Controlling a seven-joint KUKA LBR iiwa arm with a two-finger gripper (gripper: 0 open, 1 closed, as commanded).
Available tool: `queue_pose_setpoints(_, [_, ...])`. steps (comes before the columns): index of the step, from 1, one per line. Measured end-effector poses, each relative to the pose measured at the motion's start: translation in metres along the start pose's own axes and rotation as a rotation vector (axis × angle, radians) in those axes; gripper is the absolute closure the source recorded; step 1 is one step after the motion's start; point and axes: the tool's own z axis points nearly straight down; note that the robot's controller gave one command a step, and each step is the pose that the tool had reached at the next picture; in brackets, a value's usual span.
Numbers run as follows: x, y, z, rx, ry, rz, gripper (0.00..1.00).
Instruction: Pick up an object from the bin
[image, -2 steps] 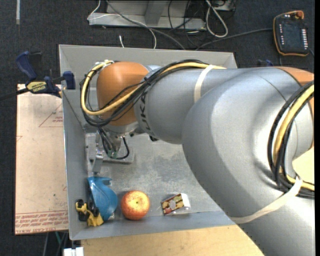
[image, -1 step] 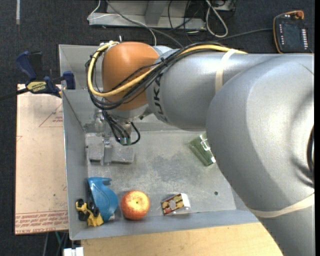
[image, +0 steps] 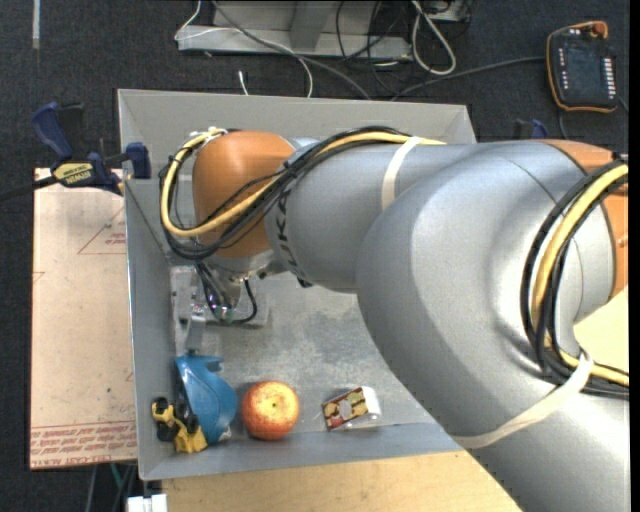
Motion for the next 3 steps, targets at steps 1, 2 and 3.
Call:
queue_pose_setpoints(1, [0.0005, 0.0076, -0.0040, -0.004, -0.013, -0.180, 0.00])
queue_pose_setpoints(2, [-0.0014, 0.0021, -0.0027, -0.006, -0.005, -0.007, 1.00])
queue_pose_setpoints(3, [-0.0014, 0.0021, -0.0027, -0.006, -0.005, -0.006, 1.00])
